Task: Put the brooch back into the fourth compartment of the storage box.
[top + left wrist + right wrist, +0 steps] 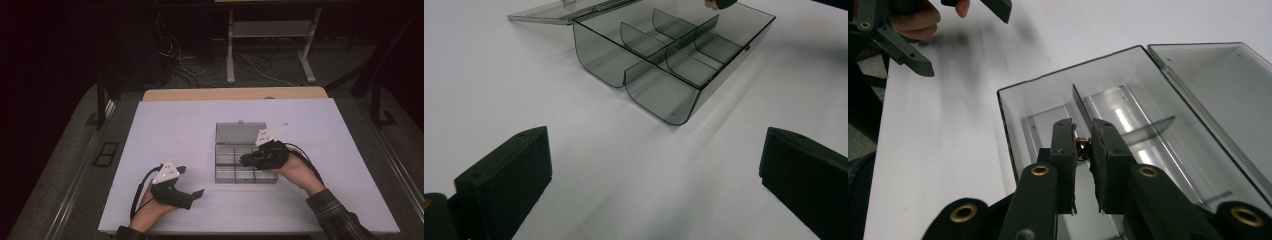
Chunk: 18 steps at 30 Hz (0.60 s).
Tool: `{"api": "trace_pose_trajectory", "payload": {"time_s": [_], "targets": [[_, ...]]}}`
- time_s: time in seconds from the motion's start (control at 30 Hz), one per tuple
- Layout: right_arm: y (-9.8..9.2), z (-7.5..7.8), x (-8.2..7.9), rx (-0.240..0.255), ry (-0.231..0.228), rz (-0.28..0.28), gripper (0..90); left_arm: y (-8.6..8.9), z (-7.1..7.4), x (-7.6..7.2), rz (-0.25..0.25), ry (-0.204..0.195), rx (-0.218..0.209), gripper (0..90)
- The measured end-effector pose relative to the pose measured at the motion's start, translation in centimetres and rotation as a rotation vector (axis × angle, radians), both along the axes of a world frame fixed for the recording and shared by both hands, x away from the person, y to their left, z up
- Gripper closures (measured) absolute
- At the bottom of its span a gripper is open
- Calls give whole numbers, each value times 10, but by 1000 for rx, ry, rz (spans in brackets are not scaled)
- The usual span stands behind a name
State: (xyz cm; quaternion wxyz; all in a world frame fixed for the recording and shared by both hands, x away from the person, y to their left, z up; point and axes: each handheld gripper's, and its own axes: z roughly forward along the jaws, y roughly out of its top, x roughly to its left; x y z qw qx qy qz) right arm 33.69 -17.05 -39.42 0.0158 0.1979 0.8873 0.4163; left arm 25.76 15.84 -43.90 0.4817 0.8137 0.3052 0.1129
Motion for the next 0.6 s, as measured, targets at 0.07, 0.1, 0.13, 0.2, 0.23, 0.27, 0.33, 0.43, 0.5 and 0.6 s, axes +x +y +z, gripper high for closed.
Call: {"api": "trace_pose_trajectory", "payload": {"time_s": [0.07,0.1,0.13,0.2,0.23,0.27,0.33,0.43,0.5,0.6], "targets": [[6,-1,0,1,5,10,800,0,0,0,0,0,-1,0],[8,-1,1,-3,-3,17,800,0,0,0,-1,-1,-1,0],[11,-1,1,-3,-1,22,800,0,0,0,-2,-1,1,0],[16,-2,1,-3,3,32,800,0,0,0,-2,0,-1,0],[18,-3,1,-10,-2,37,800,0,0,0,-2,-1,-4,0],[22,-3,1,-9,4,39,800,0,0,0,-3,-1,-4,0],[25,-5,1,-14,-3,48,799,-1,0,0,-3,0,-6,0],[31,-7,2,-27,-9,66,799,-1,0,0,-4,-1,-5,0],[35,-9,2,-29,-7,76,798,-1,0,0,-2,2,-8,0],[40,-12,3,-36,-5,81,796,0,0,0,-3,2,-7,0]]}}
